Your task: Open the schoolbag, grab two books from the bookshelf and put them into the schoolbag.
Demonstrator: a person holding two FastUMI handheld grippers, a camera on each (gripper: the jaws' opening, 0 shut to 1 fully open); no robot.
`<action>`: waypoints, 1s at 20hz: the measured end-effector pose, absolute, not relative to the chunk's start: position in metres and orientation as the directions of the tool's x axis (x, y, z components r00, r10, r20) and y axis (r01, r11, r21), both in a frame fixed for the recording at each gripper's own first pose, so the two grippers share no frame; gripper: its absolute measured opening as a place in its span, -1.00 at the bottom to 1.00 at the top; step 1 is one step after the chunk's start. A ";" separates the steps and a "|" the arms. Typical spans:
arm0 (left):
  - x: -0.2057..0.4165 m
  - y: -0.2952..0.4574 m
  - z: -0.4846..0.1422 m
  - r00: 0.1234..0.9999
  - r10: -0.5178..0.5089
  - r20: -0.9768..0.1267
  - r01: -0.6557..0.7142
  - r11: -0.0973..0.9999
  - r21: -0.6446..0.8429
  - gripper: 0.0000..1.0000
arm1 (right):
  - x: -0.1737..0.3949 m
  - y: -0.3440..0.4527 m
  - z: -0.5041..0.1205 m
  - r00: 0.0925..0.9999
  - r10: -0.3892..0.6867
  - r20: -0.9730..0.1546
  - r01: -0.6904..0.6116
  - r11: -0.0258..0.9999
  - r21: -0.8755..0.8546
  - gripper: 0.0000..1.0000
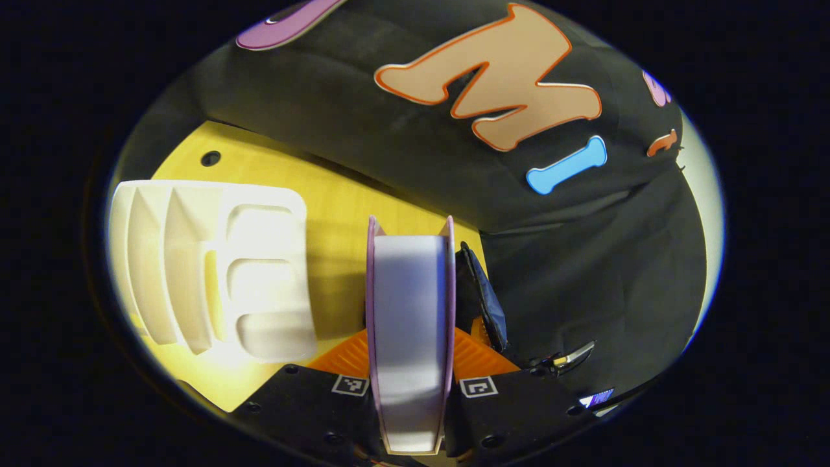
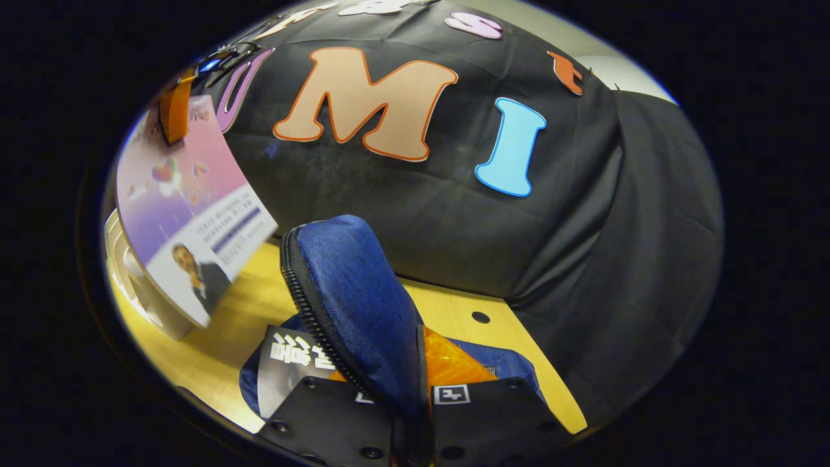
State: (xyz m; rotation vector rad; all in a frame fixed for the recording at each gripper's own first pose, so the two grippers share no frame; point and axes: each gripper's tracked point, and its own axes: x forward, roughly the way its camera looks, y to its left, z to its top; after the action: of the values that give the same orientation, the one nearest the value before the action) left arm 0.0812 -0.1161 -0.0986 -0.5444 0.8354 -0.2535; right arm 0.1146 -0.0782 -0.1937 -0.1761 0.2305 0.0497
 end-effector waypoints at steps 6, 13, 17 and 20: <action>0.112 -0.176 -0.162 0.621 -0.528 -0.580 0.083 0.779 -0.621 -0.28 | 0.115 -0.079 -0.193 0.972 0.036 -0.231 -0.076 0.983 -0.168 -0.87; 0.141 -0.228 -0.208 0.596 -0.624 -0.504 0.118 0.690 -0.714 -0.28 | 0.118 -0.073 -0.191 0.972 0.065 -0.227 -0.106 0.979 -0.172 -0.87; 0.152 -0.243 -0.238 0.574 -0.662 -0.481 0.056 0.619 -0.784 -0.28 | 0.121 -0.068 -0.191 0.971 0.085 -0.223 -0.125 0.978 -0.168 -0.87; 0.157 -0.246 -0.255 0.580 -0.676 -0.456 0.022 0.572 -0.820 -0.27 | 0.121 -0.066 -0.193 0.969 0.099 -0.225 -0.142 0.973 -0.184 -0.87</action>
State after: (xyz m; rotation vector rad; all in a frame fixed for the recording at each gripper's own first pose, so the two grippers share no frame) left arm 0.1571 -0.2464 -0.2550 -0.8751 0.8652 -0.4752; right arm 0.1210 -0.0657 -0.1934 -0.2001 0.2170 0.1223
